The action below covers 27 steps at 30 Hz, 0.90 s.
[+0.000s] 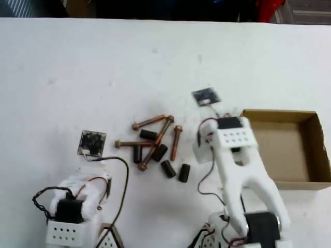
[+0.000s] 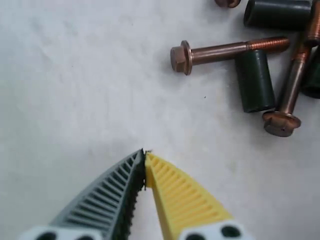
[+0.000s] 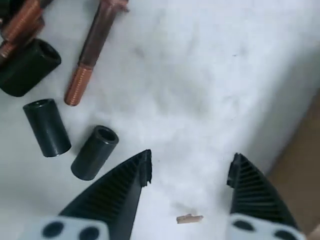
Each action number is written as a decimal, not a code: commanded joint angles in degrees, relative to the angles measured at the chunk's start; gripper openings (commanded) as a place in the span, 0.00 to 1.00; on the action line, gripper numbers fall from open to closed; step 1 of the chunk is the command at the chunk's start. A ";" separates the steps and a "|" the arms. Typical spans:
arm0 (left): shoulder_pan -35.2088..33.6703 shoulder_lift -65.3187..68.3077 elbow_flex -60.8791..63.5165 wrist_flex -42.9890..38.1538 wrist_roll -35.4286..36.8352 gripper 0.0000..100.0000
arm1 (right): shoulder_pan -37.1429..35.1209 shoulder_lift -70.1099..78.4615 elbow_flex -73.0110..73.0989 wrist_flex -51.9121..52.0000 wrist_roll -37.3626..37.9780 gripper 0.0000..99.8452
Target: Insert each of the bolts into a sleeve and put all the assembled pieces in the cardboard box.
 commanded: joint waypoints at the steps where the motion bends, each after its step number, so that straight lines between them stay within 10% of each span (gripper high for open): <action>1: 0.66 -0.48 -0.09 -1.23 0.26 0.02 | -4.09 1.45 -2.73 0.13 -4.31 0.25; 27: 0.66 -0.48 -0.09 -1.23 0.26 0.02 | -18.15 1.54 -2.55 2.77 -27.52 0.25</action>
